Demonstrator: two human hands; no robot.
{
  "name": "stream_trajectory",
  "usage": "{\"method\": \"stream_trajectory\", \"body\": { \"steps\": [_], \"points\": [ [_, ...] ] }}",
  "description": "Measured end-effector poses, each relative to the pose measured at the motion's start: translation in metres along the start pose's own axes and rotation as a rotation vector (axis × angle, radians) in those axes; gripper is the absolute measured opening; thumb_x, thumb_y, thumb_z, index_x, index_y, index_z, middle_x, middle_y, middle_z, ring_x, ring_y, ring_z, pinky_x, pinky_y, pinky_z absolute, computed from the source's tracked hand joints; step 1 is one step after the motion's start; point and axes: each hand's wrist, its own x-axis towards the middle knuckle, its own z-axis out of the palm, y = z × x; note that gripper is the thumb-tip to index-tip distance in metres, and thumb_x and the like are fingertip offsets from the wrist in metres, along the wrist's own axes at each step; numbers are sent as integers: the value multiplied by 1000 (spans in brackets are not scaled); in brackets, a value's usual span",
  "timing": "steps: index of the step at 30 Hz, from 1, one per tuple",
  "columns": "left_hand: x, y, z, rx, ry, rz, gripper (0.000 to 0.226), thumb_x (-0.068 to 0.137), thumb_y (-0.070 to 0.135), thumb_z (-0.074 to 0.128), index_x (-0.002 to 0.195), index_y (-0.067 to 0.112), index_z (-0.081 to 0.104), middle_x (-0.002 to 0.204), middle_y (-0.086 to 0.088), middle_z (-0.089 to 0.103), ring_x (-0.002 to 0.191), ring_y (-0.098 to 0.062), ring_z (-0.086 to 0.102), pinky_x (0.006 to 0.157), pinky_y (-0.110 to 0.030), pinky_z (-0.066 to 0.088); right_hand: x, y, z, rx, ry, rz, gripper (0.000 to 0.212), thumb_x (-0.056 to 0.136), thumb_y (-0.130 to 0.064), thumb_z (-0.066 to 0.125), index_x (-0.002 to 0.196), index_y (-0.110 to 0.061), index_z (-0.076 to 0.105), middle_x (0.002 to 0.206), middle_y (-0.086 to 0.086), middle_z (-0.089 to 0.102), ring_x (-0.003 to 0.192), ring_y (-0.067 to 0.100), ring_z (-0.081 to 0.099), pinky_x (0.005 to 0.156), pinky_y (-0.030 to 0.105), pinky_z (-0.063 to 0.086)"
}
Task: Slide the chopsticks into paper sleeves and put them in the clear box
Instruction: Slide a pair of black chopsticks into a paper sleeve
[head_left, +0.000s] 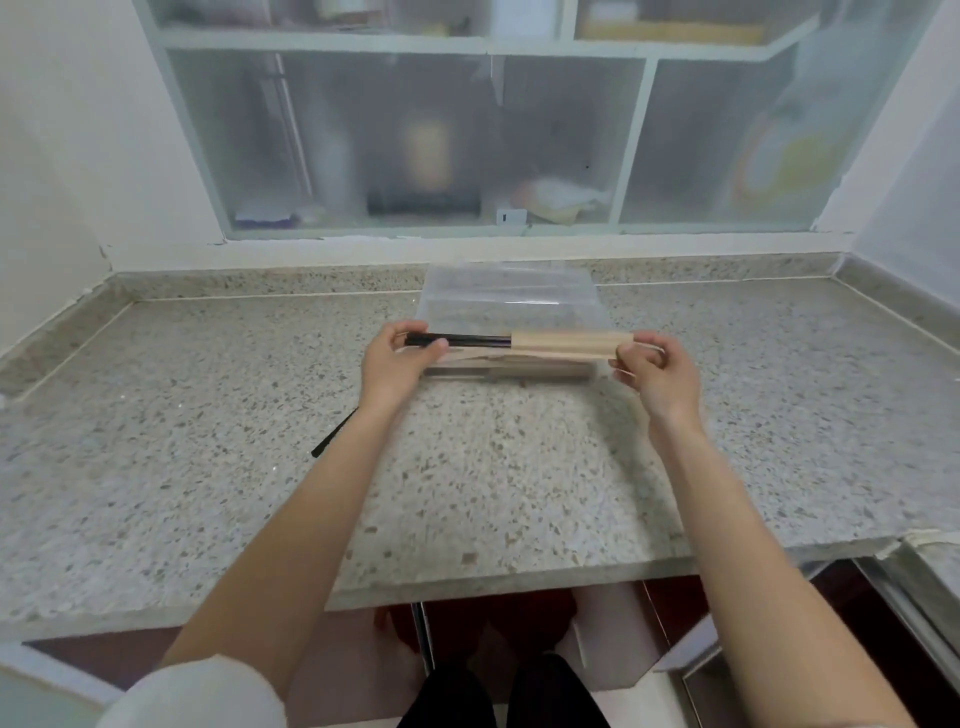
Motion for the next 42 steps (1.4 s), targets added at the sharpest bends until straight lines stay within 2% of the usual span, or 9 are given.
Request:
{"method": "stream_trajectory", "body": {
  "steps": [6, 10, 15, 19, 22, 26, 33, 37, 42],
  "points": [
    [67, -12, 22, 419, 27, 235, 20, 86, 23, 66, 104, 15, 68, 101, -2, 68, 95, -14, 61, 81, -17, 41, 77, -5, 22, -515, 31, -226, 12, 87, -14, 65, 99, -15, 61, 87, 1, 63, 81, 16, 58, 73, 26, 44],
    [85, -24, 14, 797, -96, 418, 26, 95, 18, 52, 116, 12, 65, 126, -9, 61, 128, -24, 43, 102, -28, 31, 95, 5, 16, -747, -143, -253, 18, 91, -22, 61, 102, -11, 68, 102, 5, 69, 95, 19, 62, 82, 28, 45],
    [57, -32, -18, 770, -26, 560, 22, 93, 16, 53, 112, 14, 65, 117, -5, 63, 113, -23, 51, 93, -29, 37, 69, 17, -19, -780, -127, -299, 23, 92, -20, 59, 111, -10, 68, 112, 8, 67, 91, 16, 59, 81, 27, 43],
    [21, -51, -44, 774, -19, 473, 17, 85, 20, 64, 101, 16, 62, 92, 0, 64, 79, -13, 55, 71, -30, 47, 33, 38, -50, -1226, -129, -201, 32, 96, -26, 50, 119, -7, 60, 115, 17, 61, 101, 33, 58, 79, 36, 46],
    [4, -70, -60, 970, -163, 322, 36, 83, 36, 67, 110, 14, 59, 102, -3, 62, 88, -17, 56, 77, -30, 45, 10, 53, -62, -1499, -128, -112, 33, 99, -28, 43, 117, -3, 55, 114, 21, 54, 106, 39, 51, 75, 39, 44],
    [-12, -71, -65, 1095, -222, 213, 36, 89, 32, 61, 118, 11, 60, 113, -10, 61, 99, -25, 59, 85, -33, 45, -11, 56, -56, -1396, -205, -182, 26, 97, -16, 46, 119, -8, 57, 110, 20, 58, 97, 36, 56, 72, 35, 42],
    [-35, -56, -63, 958, -360, 118, 24, 84, 12, 65, 108, 13, 66, 99, -2, 67, 85, -13, 59, 82, -23, 45, -42, 43, -28, -1160, -415, -188, 33, 87, -7, 59, 120, -13, 59, 111, 13, 62, 95, 28, 58, 77, 35, 47],
    [-47, -52, -63, 1022, -452, 129, 24, 84, 9, 58, 107, 15, 65, 97, 2, 65, 87, -11, 57, 77, -20, 42, -48, 39, -19, -1314, -361, -206, 22, 89, -15, 56, 109, -9, 63, 98, 9, 67, 83, 23, 57, 65, 31, 43],
    [-62, -45, -54, 1277, -471, 324, 26, 91, 11, 45, 115, 9, 56, 111, -11, 59, 95, -27, 57, 80, -35, 47, -52, 37, -14, -1461, -313, -251, 24, 93, -25, 50, 108, -10, 60, 97, 9, 66, 89, 27, 60, 73, 37, 51]
  ]
}}
